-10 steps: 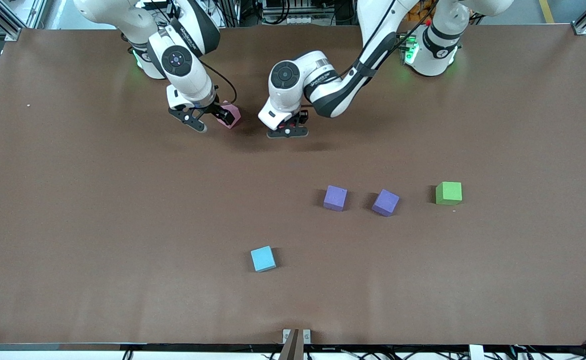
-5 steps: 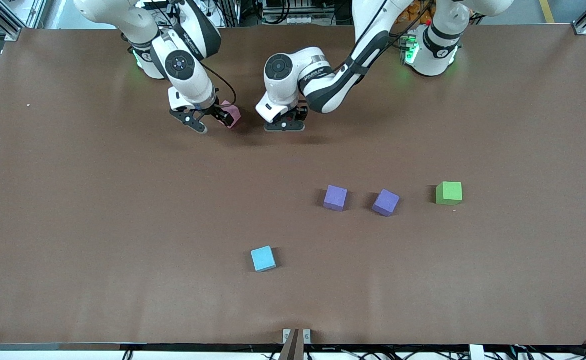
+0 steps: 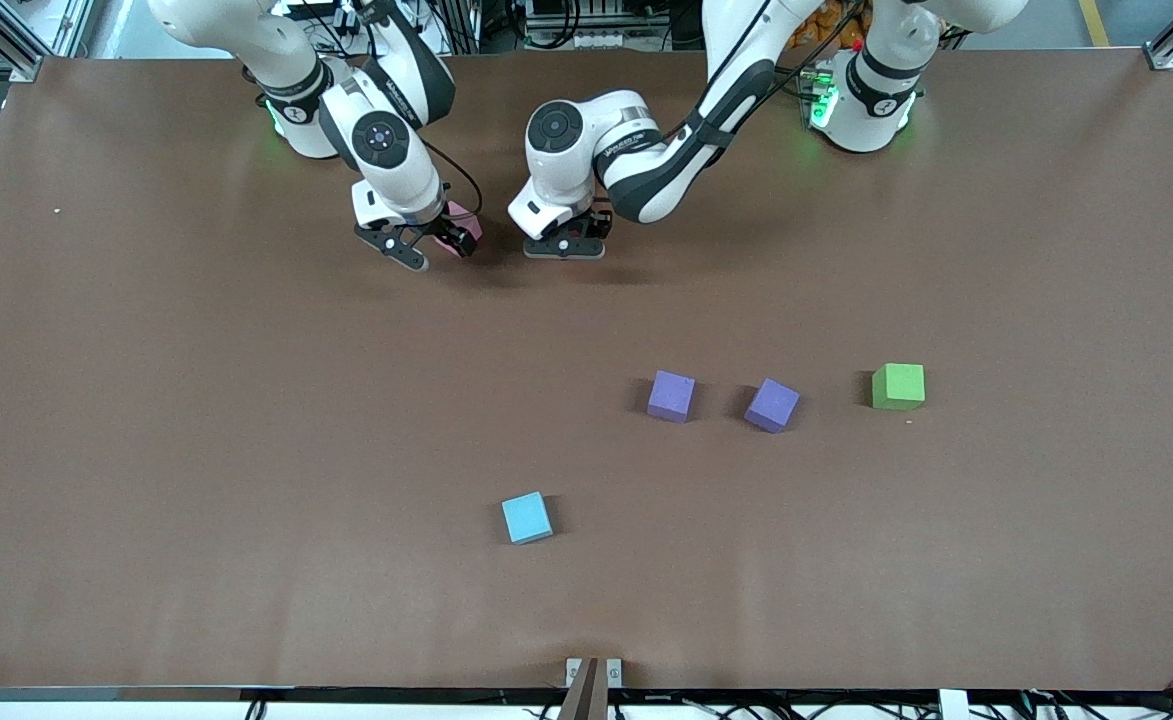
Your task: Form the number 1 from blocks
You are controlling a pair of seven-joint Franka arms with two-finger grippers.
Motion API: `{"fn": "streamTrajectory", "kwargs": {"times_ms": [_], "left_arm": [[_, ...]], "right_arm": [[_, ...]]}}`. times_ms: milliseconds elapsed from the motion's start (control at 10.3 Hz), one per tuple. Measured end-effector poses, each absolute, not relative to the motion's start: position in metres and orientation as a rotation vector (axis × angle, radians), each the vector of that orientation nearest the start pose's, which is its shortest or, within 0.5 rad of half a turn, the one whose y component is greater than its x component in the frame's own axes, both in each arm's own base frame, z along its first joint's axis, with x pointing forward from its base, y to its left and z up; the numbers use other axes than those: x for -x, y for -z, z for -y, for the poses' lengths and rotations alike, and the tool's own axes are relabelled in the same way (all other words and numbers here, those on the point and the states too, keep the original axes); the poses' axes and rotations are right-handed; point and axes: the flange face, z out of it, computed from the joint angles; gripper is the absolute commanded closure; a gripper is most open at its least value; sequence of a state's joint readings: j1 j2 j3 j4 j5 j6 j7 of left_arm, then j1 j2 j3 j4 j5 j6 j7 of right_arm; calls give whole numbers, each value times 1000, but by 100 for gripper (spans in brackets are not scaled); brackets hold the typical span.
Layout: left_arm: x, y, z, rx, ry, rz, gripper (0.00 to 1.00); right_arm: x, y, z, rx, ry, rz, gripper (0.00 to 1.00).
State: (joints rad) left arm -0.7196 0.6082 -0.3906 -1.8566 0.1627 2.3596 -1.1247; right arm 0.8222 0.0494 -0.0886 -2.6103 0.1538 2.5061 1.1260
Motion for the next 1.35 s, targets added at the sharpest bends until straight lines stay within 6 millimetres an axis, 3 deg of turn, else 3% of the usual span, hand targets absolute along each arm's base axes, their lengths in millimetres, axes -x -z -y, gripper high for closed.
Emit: {"fn": "streamTrajectory", "kwargs": {"times_ms": [387, 581, 774, 871, 968, 1161, 1355], "left_arm": [[-307, -216, 563, 3163, -165, -45, 0], [-349, -246, 549, 3203, -94, 66, 0], [-419, -289, 498, 3191, -6, 264, 0], [-453, -304, 466, 3173, 37, 368, 0], [-483, -314, 435, 3155, 72, 461, 0], [-525, -317, 386, 3116, 108, 608, 0], [-547, -320, 367, 3114, 68, 781, 0]], "right_arm": [[-298, -217, -284, 3123, -253, -787, 0], [-295, -214, -282, 3130, -260, -788, 0], [-290, -211, -284, 3131, -247, -768, 5], [-288, -208, -285, 3134, -240, -757, 15], [-286, -203, -287, 3133, -227, -748, 34], [-284, -196, -289, 3133, -207, -734, 63], [-284, -197, -292, 3128, -197, -725, 68]]}}
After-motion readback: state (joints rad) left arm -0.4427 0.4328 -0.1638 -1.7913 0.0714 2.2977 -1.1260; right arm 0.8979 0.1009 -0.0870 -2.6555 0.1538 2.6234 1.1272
